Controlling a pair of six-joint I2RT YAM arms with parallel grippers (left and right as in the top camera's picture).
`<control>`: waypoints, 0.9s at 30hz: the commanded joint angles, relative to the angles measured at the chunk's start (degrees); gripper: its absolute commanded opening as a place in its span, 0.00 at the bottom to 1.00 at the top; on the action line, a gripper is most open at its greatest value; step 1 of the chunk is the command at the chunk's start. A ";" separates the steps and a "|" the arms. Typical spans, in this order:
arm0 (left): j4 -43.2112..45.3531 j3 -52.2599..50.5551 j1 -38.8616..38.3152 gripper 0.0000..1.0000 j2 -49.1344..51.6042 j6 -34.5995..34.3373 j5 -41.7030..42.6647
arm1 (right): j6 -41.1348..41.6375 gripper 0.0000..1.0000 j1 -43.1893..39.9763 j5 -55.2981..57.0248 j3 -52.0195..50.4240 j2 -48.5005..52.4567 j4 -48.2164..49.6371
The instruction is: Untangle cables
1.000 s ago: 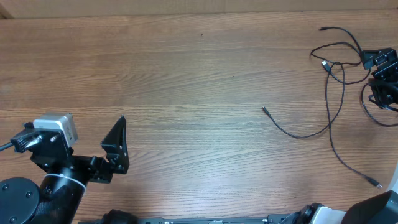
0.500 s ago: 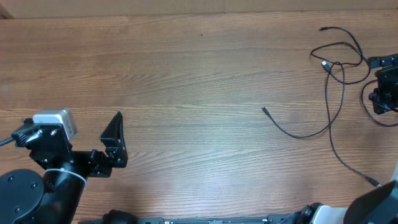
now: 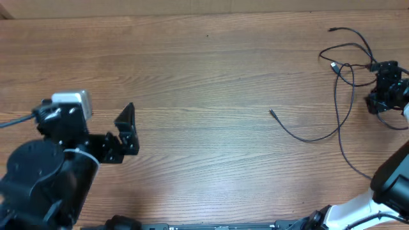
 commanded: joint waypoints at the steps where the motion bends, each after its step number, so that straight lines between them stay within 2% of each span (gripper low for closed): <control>1: 0.22 -0.20 -0.39 0.99 2.29 1.64 -0.81 | 6.05 0.99 1.62 -2.21 1.29 2.58 6.60; 4: 0.72 -0.20 -0.39 0.99 3.69 1.64 -0.81 | 10.27 1.00 3.72 -5.73 1.92 5.64 15.26; 7: 2.03 -0.20 -0.39 1.00 4.81 1.64 -0.83 | 12.24 1.00 5.79 -5.75 3.87 9.03 17.94; 12: 3.28 -0.17 -0.39 1.00 5.75 1.64 -0.83 | 12.55 0.99 8.00 -5.49 6.95 13.51 17.92; 19: 3.45 -0.17 -0.39 1.00 5.81 1.64 -0.83 | 12.13 1.00 7.91 0.24 7.17 13.77 14.91; 27: 3.85 -0.17 -0.39 0.99 5.81 1.62 -0.81 | 8.33 0.86 7.52 6.40 7.19 13.77 15.41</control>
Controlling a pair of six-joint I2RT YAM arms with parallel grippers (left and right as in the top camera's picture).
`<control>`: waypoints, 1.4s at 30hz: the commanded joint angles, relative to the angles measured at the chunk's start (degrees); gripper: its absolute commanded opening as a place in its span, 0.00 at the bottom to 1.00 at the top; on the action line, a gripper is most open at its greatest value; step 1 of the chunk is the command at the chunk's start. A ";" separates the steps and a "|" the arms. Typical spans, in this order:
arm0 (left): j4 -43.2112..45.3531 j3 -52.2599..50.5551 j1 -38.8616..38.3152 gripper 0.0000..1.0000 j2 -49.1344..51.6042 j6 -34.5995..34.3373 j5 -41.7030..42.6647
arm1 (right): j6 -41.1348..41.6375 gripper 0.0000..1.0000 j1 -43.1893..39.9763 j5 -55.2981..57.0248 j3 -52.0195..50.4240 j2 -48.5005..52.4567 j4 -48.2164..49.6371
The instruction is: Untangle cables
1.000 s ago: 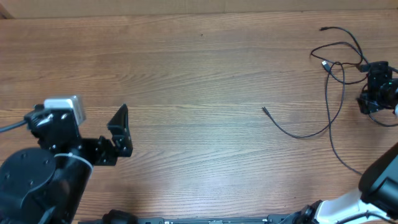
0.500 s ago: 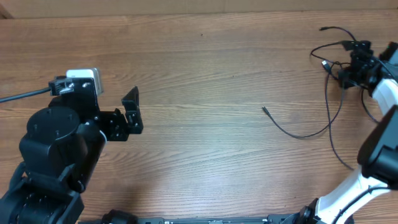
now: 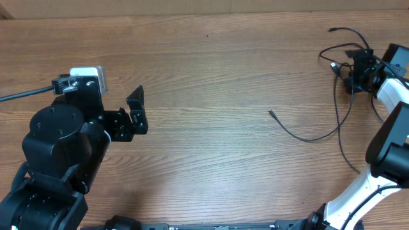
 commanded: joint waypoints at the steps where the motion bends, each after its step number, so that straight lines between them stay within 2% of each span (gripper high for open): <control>1: 0.46 -0.11 -0.39 1.00 -0.13 1.33 -0.81 | -1.64 0.85 -0.52 4.20 1.79 0.00 0.72; 8: 0.83 -0.11 -0.39 0.99 -0.13 1.31 -0.81 | -3.37 0.86 -0.50 5.73 2.93 0.42 2.75; 15: 0.92 -0.11 -0.39 1.00 -0.11 1.09 -0.79 | -10.34 0.86 -0.50 7.69 10.14 2.29 -5.07; 19: 0.90 -0.11 -0.39 1.00 -0.11 1.09 -0.74 | -10.93 0.76 -0.50 8.83 10.84 4.09 -8.72; 26: 0.94 -0.11 -0.39 0.99 -0.13 0.85 -0.44 | -10.86 0.75 -0.46 8.55 10.82 5.62 -10.60; 30: 0.94 -0.11 -0.39 0.99 -0.11 0.85 -0.28 | -10.43 0.66 -0.44 8.39 10.82 5.68 -10.84; 31: 0.94 -0.11 -0.39 1.00 -0.11 0.85 -0.28 | -10.43 0.58 -0.44 8.41 10.82 5.75 -10.56; 33: 0.92 -0.11 -0.39 0.99 -0.09 0.81 -0.13 | -10.10 0.28 -0.44 8.39 10.82 5.95 -10.29; 34: 0.92 -0.11 -0.39 1.00 -0.09 0.63 -0.13 | -9.92 0.17 -0.39 8.39 10.82 5.95 -10.32; 35: 0.92 -0.11 -0.39 0.99 -0.09 0.61 -0.13 | -9.81 0.12 -0.39 8.39 10.82 6.01 -10.32; 38: 0.92 -0.11 -0.39 1.00 -0.09 0.44 -0.13 | -9.81 0.04 -0.39 8.37 10.82 6.05 -10.38; 42: 0.92 -0.11 -0.39 1.00 -0.07 0.42 -0.11 | -9.90 0.04 -0.39 7.82 10.82 6.05 -10.23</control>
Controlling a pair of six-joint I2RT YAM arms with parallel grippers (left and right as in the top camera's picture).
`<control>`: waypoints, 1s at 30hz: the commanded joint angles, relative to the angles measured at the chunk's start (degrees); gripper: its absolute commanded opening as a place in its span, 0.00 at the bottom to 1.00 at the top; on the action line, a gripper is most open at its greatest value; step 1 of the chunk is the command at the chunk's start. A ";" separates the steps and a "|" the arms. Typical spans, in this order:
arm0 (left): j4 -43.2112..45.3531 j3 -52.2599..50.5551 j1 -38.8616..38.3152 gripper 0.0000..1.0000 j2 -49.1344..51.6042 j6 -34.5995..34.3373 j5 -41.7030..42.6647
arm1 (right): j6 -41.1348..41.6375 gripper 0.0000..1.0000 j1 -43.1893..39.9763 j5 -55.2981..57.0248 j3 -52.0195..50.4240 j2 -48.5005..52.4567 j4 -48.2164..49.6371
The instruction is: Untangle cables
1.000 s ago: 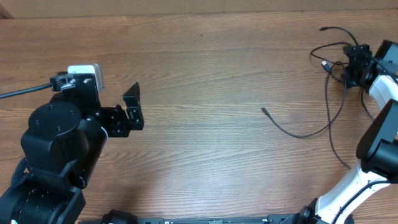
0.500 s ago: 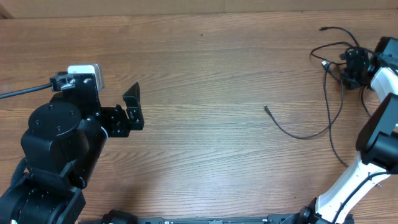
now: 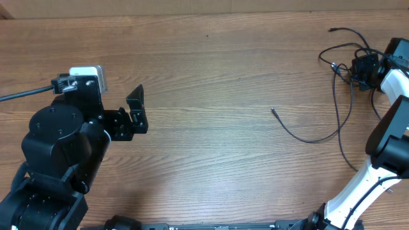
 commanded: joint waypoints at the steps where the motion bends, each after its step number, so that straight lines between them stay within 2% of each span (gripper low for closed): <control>1: 0.48 -0.13 -0.39 1.00 -0.09 0.44 -0.15 | -0.44 0.04 -0.09 -0.92 0.94 0.28 1.16; 6: 0.50 -0.11 -0.39 1.00 -0.09 0.44 -0.17 | -1.68 0.04 -0.15 -11.02 3.65 0.24 6.51; 9: 0.44 -0.11 -0.39 1.00 -0.07 -0.02 0.09 | -6.97 0.04 -0.15 -11.67 10.95 0.15 2.93; 15: 0.42 -0.11 -0.39 0.99 -0.07 -0.42 0.24 | -14.71 0.04 -0.15 -6.47 24.79 0.15 -4.83; 19: 0.44 -0.13 -0.39 1.00 -0.02 -1.42 0.26 | -17.49 0.04 -0.15 -0.31 29.97 0.15 -7.41; 27: 0.46 -0.11 -0.39 1.00 -0.02 -2.14 0.26 | -20.59 0.04 -0.28 4.13 30.67 0.17 -10.88; 28: 0.46 -0.11 -0.39 1.00 -0.02 -2.14 0.26 | -20.68 0.10 -0.46 4.35 30.69 0.17 -11.96; 29: 0.46 -0.13 -0.39 1.00 -0.02 -2.14 0.24 | -20.68 0.23 -0.63 4.96 30.69 0.17 -13.49; 30: 0.46 -0.11 -0.39 0.99 -0.02 -2.12 0.24 | -20.65 0.43 -0.87 6.01 30.69 0.17 -15.56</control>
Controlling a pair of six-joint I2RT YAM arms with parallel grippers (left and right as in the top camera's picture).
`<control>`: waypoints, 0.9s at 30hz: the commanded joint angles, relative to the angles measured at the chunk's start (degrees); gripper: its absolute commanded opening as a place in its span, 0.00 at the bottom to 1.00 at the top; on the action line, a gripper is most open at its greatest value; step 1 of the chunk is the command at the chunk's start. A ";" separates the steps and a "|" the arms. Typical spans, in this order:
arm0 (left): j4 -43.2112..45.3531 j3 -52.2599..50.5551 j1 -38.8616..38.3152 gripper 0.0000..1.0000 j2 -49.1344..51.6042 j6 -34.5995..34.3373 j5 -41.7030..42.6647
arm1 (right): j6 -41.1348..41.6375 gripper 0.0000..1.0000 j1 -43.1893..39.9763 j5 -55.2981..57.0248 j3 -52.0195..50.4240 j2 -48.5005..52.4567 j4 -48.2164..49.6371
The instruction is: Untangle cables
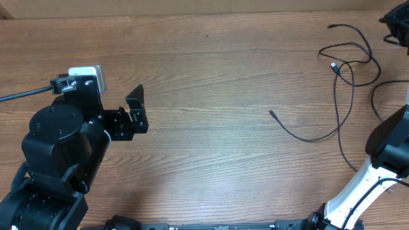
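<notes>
Thin black cables lie at the right of the table in the overhead view. One long cable (308,138) runs from a small plug near the table's middle and curves up into a loose loop (350,53). Two more loose ends show there, one at the far top and a light-tipped connector (333,65). Another black strand (375,97) curves near the right edge. My right gripper (396,24) is at the far top right corner, mostly cut off, apart from the loop; its jaws are hidden. My left gripper (138,110) hovers open and empty at the left, far from the cables.
The bulky left arm base (57,160) fills the lower left. The white right arm (377,172) rises along the right edge beside the cables. The wooden table (211,76) stretches bare between both arms.
My right gripper was at the cable loop and is now up in the far right corner, off the loop. The loop lies looser and a strand shows near the right edge. The left arm is unchanged.
My right gripper first stood just right of the tangle, with the left arm low at the left. Then the right gripper was on the loop and the left arm stood higher. It stayed at the loop, and now it is away in the corner.
</notes>
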 commanded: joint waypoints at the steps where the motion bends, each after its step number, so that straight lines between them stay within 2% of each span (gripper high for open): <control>1: 0.44 -0.09 -0.39 0.99 -0.02 -1.03 0.22 | -1.55 0.55 -0.98 4.42 1.03 -0.04 -4.74; 2: 0.46 -0.09 -0.39 1.00 -0.02 -1.03 0.22 | -1.55 0.72 -1.42 7.80 1.03 -0.04 -8.46; 4: 0.46 -0.09 -0.39 0.99 -0.02 -1.01 0.09 | -1.55 0.83 -1.95 11.10 1.03 -0.04 -11.74; 6: 0.46 -0.09 -0.39 1.00 -0.02 -0.94 -0.39 | -1.55 0.91 -2.91 13.11 1.03 -0.04 -15.52; 9: 0.48 -0.09 -0.39 0.99 -0.02 -0.74 -0.39 | -1.53 0.96 -4.13 13.11 1.03 -0.04 -19.28; 18: 0.46 -0.09 -0.39 1.00 0.26 -0.74 -0.39 | -1.68 1.00 -4.07 11.98 0.35 0.07 -31.32; 23: 0.42 -0.11 -0.39 0.99 0.98 -0.79 -0.17 | -7.10 1.00 -0.87 10.12 0.37 0.07 -35.67; 27: -0.09 -0.09 -0.39 1.00 1.25 -0.83 0.37 | -7.37 1.00 1.25 10.12 0.35 0.07 -39.43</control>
